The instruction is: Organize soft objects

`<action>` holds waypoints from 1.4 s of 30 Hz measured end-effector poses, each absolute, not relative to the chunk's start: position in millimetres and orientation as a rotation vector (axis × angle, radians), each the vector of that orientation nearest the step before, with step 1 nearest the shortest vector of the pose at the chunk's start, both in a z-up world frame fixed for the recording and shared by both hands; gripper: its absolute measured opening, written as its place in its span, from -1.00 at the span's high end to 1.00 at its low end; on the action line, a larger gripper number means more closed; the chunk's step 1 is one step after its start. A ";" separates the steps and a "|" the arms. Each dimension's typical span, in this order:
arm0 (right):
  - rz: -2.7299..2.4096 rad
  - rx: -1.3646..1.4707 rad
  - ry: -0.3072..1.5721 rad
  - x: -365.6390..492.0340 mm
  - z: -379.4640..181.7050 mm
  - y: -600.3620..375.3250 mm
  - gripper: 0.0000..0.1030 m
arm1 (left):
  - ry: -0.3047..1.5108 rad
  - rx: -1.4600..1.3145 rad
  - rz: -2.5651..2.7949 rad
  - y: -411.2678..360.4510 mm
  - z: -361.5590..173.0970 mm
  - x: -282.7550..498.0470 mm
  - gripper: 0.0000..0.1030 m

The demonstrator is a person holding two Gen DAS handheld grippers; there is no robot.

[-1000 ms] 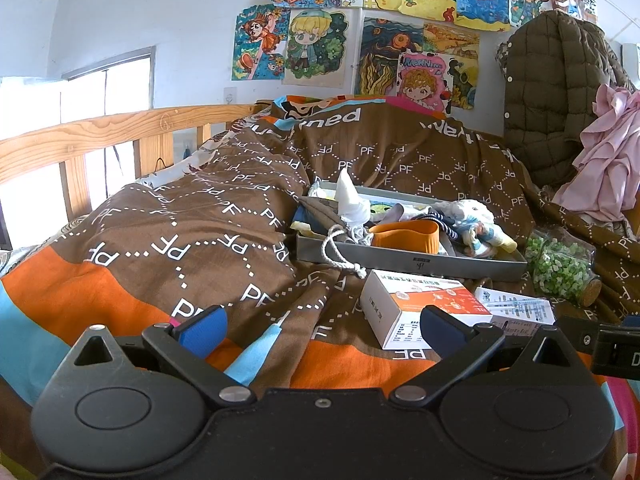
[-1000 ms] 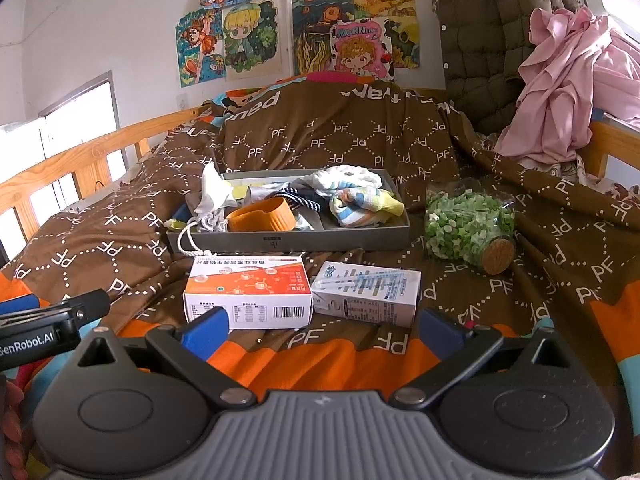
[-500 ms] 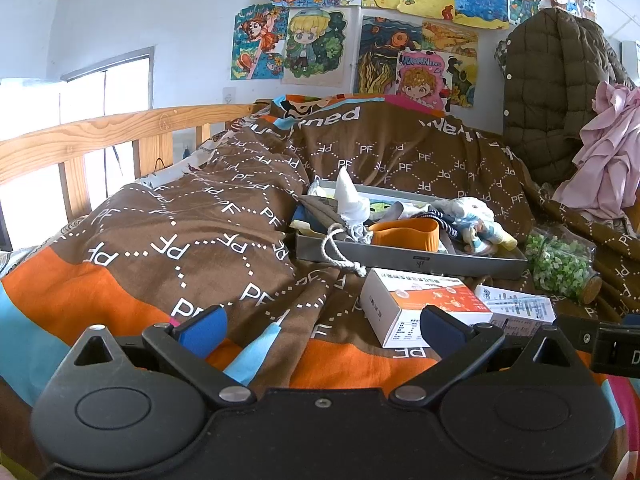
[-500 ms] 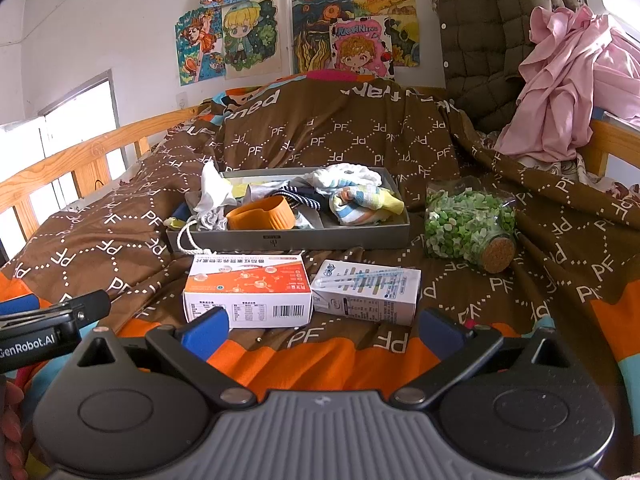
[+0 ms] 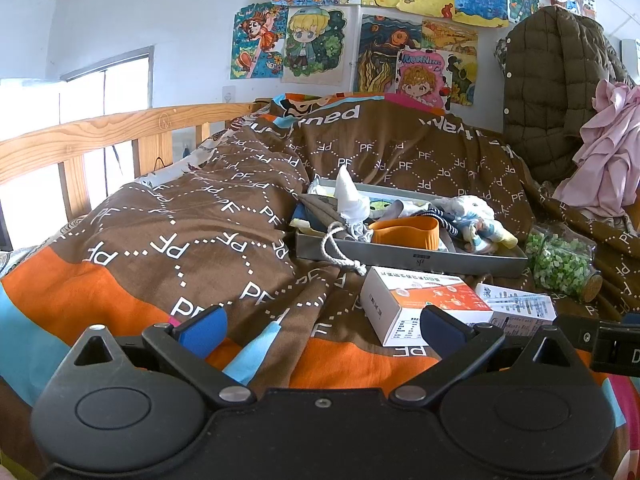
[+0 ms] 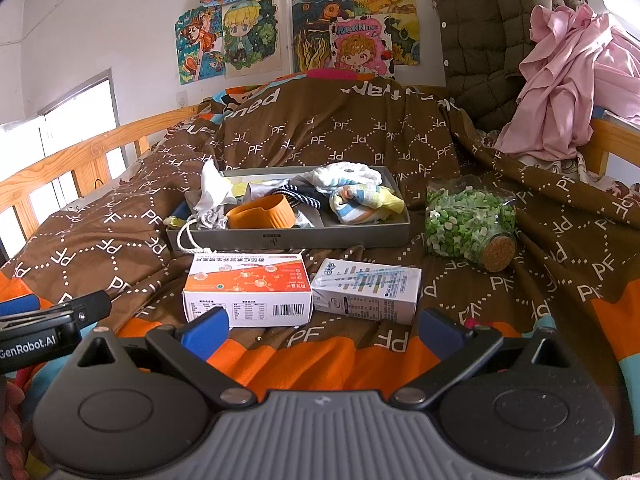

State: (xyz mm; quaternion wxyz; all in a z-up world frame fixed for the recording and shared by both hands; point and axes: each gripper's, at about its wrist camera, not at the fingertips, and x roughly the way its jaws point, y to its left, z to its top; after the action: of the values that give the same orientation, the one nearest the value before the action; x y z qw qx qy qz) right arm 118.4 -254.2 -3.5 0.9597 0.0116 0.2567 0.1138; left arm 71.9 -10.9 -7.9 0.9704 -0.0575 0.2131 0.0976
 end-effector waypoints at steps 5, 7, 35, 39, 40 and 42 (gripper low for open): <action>0.231 0.023 0.521 118.4 -3.3 -254.1 -0.99 | 0.431 -0.116 0.197 -10.8 -7.9 71.9 -0.99; 0.231 0.023 0.521 118.5 -3.3 -254.0 -1.00 | 0.431 -0.116 0.197 -11.0 -7.7 72.0 -0.99; 0.231 0.024 0.522 118.4 -2.2 -254.2 -1.00 | 0.499 -0.182 0.148 2.4 -17.8 74.1 -0.99; 0.231 0.024 0.523 118.5 -2.1 -254.2 -1.00 | 0.503 -0.192 0.147 2.6 -16.7 73.0 -0.99; 0.231 0.024 0.523 118.6 -2.2 -254.1 -1.00 | 0.504 -0.188 0.147 1.7 -16.3 73.2 -0.99; 0.231 0.024 0.523 118.5 -2.1 -254.2 -1.00 | 0.501 -0.181 0.145 1.5 -16.3 71.5 -0.99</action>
State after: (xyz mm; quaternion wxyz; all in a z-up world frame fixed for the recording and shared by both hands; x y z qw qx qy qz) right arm 118.5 -254.2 -2.1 0.9594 0.0118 0.2579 0.1139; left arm 71.5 1.5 -16.3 0.9622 -0.0892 0.2472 0.0713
